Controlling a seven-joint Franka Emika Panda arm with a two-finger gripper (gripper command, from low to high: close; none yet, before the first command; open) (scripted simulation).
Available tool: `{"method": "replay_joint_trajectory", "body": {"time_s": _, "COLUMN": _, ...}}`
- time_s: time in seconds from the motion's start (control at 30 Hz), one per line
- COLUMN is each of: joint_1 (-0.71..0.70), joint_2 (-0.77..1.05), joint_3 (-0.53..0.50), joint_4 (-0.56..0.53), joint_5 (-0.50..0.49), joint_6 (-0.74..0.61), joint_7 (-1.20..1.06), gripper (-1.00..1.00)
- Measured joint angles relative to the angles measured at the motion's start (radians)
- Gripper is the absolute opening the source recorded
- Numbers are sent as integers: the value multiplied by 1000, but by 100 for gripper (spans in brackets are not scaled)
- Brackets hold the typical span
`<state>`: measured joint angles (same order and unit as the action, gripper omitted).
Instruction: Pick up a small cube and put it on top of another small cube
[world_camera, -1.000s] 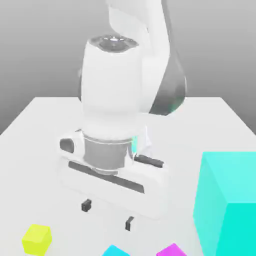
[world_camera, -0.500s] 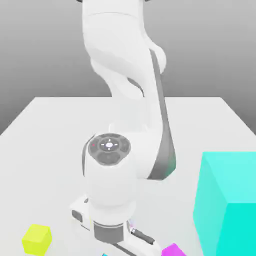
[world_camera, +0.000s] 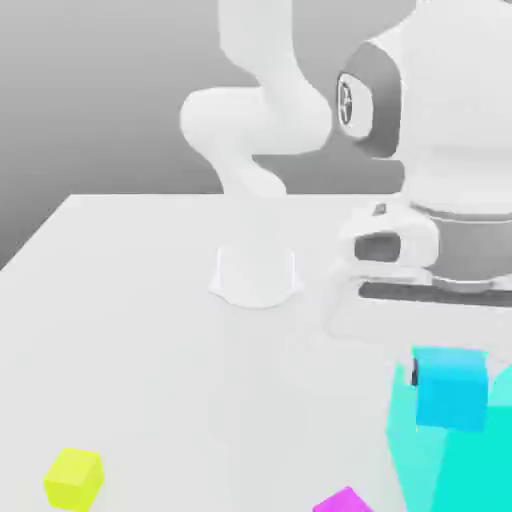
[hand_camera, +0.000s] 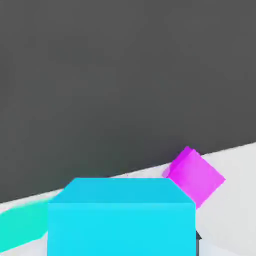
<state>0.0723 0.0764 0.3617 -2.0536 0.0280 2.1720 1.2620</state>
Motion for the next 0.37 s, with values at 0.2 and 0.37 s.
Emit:
{"method": "replay_joint_trajectory", "body": {"time_s": 0.2, "joint_1": 256, "joint_2": -57, "joint_3": 20, "joint_4": 10, "joint_5": -26, "joint_6": -106, "joint_7": 0, "gripper": -100}}
{"method": "replay_joint_trajectory", "body": {"time_s": 0.37, "joint_1": 205, "joint_2": -31, "joint_3": -34, "joint_4": -35, "joint_5": -37, "joint_6": -38, "joint_7": 7, "gripper": 100}}
